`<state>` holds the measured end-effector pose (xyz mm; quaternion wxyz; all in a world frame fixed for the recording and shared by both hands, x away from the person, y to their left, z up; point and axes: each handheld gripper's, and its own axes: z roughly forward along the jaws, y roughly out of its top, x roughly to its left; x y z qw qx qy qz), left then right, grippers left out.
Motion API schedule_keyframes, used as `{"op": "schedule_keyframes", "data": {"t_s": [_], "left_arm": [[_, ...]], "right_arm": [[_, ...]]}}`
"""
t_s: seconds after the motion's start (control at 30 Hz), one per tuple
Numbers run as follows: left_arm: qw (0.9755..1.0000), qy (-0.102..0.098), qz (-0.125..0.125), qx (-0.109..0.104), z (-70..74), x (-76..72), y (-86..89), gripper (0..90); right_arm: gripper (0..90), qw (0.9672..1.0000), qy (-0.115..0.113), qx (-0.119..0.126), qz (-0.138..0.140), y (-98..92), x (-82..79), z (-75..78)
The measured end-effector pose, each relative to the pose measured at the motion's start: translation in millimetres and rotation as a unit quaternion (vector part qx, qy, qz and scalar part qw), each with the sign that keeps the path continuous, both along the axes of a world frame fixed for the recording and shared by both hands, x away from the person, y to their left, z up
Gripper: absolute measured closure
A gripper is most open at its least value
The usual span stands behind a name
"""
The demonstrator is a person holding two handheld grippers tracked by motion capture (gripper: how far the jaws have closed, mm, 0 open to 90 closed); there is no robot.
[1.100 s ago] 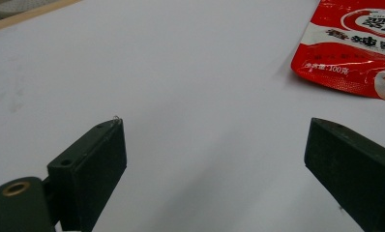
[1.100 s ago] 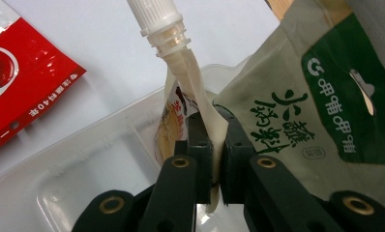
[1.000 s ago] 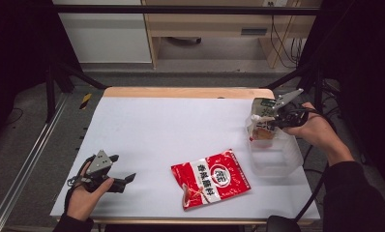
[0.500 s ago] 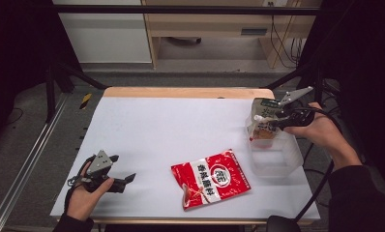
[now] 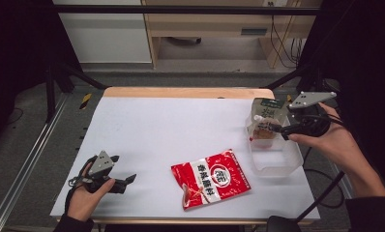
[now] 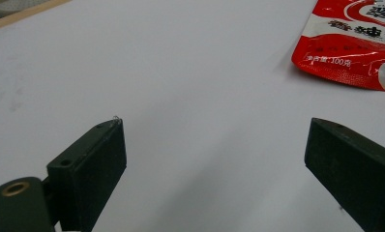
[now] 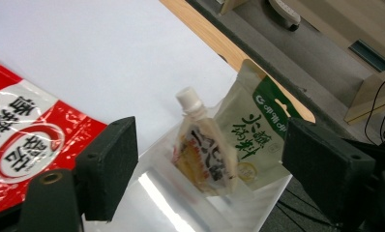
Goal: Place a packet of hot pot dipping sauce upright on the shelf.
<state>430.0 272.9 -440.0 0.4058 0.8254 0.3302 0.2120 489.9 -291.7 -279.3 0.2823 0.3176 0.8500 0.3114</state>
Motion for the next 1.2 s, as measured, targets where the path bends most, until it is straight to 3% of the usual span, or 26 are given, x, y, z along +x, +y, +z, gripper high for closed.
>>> {"op": "schedule_keyframes", "data": {"t_s": [0.23,0.43,0.9,0.93,1.07,1.2], "left_arm": [[1.0000,0.001,-0.001,-0.001,-0.5,1.0,-0.7,7.6],[1.0000,0.001,0.001,-0.009,1.4,2.1,3.6,7.3],[0.9998,0.014,-0.016,-0.005,-0.3,-0.8,-5.7,7.1],[0.9997,0.014,-0.016,-0.006,-0.5,-0.6,-6.1,7.1],[0.9997,0.015,-0.019,-0.006,-0.6,-0.4,-7.6,7.0],[0.9996,0.013,-0.023,-0.005,-0.5,-0.6,-9.3,7.0]], "right_arm": [[15.8,0.9999,-0.006,0.006,0.012,10.2,-21.0,6.0],[13.7,0.9995,-0.005,0.026,0.018,24.4,-32.6,-0.2],[14.5,0.9973,0.025,0.035,0.059,72.4,-54.5,-43.9],[14.5,0.9976,0.025,0.030,0.058,74.7,-56.1,-46.3],[15.1,0.9968,0.028,0.051,0.055,80.6,-60.3,-51.3],[15.4,0.9968,0.025,0.054,0.054,85.6,-63.3,-59.7]]}}
